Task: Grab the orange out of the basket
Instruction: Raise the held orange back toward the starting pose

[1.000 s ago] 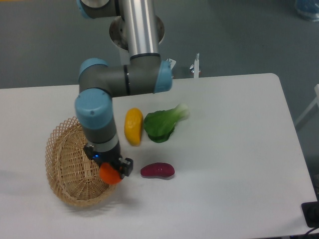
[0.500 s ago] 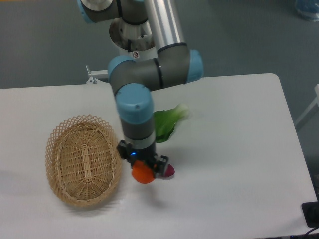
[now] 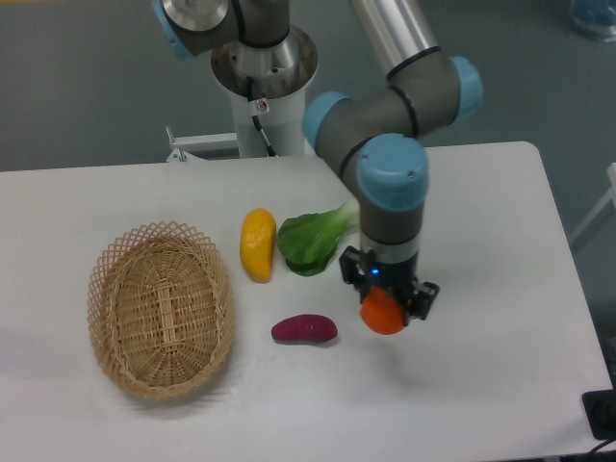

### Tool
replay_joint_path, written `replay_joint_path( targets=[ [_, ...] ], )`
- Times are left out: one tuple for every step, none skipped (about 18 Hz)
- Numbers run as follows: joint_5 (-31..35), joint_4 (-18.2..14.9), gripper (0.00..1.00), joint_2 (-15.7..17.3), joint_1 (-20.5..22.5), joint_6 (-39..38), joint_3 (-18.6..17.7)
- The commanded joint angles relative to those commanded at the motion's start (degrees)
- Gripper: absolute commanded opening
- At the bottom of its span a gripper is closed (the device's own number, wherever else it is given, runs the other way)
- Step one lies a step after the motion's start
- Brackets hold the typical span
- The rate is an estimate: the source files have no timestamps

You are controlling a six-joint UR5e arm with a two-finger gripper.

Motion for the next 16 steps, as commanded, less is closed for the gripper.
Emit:
replay_joint_path(
  targets=[
    [-0.3,0.0,0.43,-0.2,1.1,3.1,0.2],
    [-1.3,0.1,0.43,-0.3,2.3,7.4,0.2],
    [-1.6,0.2,0.43,-0.4,2.7,8.4,0.4],
    [-1.6,0.2,0.43,-0.7,2.8,8.8,0.6],
    [-1.7,0.3,0.43,-1.0,2.8,8.9,1.1],
    [-1.8,0.1,0.43,-1.1,2.8,8.9,1.7],
    [-1.8,0.1,0.43,-1.3,2.8,8.9,1.8],
    [-1.8,0.1,0.43,-1.7,2.8,8.9,2.0],
    [-1.1,-0.1,0.43,-1.8,2.7,8.8,2.4],
    [-1.1,-0.1,0.43,-1.8,2.7,8.8,2.6],
    [-1.0,-0.1,0.43,-1.8,2.6,8.7,2.6],
    [-0.8,-0.2,0.43,-1.9,2.6,8.8,2.8],
    [-0.8,-0.3,0.43,-2.1,2.6,8.8,3.0],
    [-0.7,-0.9,0.43,-2.2,2.5,8.8,3.2],
    [-0.5,-1.3,0.43,-2.1,2.5,8.8,3.2],
    [0.3,-1.3,0.43,-2.1,2.3,8.9,3.1]
  ],
)
